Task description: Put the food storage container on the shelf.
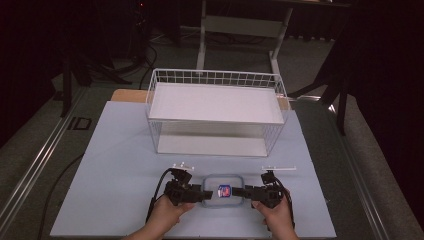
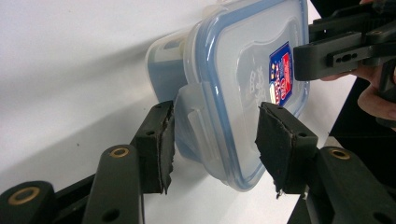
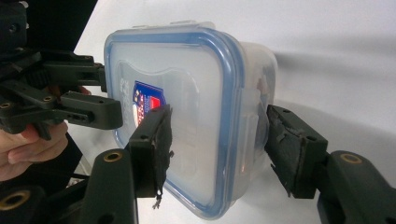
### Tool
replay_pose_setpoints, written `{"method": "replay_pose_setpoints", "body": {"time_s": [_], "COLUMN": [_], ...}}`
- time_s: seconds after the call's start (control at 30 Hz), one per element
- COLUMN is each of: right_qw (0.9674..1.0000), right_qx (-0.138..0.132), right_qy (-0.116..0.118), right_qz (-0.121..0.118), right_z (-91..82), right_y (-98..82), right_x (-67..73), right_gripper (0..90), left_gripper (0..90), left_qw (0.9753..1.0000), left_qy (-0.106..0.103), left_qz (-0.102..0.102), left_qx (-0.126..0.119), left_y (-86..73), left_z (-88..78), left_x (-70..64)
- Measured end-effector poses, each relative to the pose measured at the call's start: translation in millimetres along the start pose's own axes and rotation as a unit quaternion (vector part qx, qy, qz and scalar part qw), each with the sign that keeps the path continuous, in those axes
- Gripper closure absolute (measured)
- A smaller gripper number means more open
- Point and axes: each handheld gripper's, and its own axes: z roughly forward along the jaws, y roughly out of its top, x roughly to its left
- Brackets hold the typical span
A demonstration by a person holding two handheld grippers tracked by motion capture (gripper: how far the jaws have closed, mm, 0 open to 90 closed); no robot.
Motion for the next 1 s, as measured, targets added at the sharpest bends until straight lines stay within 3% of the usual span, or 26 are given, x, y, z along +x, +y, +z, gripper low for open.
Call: {"method": "replay_pose_setpoints", "body": {"time_s": [0.27,0.5,0.63,0.77,0.87,1.0], "right_qw": [0.9998,0.9997,0.9993,0.9980,0.9969,0.9964], "right_qx": [-0.014,-0.016,-0.033,-0.054,-0.071,-0.079], "right_qy": [-0.002,-0.004,0.003,-0.005,-0.003,-0.001], "right_qz": [-0.013,-0.017,-0.017,-0.033,-0.034,-0.030], "right_z": [-1.9,-2.1,-4.7,-4.7,0.3,10.5], "right_y": [-5.5,-3.3,5.1,19.3,28.7,38.6], "right_x": [2.9,5.6,7.3,12.2,12.2,9.1], "right_gripper": [42.8,42.7,42.8,42.8,42.8,42.7], "left_gripper": [50.2,50.5,51.5,51.5,51.4,51.2], "left_qw": [0.9998,0.9993,0.9988,0.9978,0.9960,0.9952], "left_qy": [0.010,0.006,0.002,0.002,0.007,0.013], "left_qz": [-0.011,-0.020,-0.015,-0.013,-0.008,-0.012], "left_qx": [-0.015,-0.031,-0.045,-0.066,-0.089,-0.096], "left_y": [-4.7,-3.7,8.2,21.5,30.6,39.1], "left_z": [-1.4,-3.8,-10.7,-15.5,-18.3,-16.8], "left_x": [-4.7,-2.7,-0.7,6.4,14.6,25.7]}}
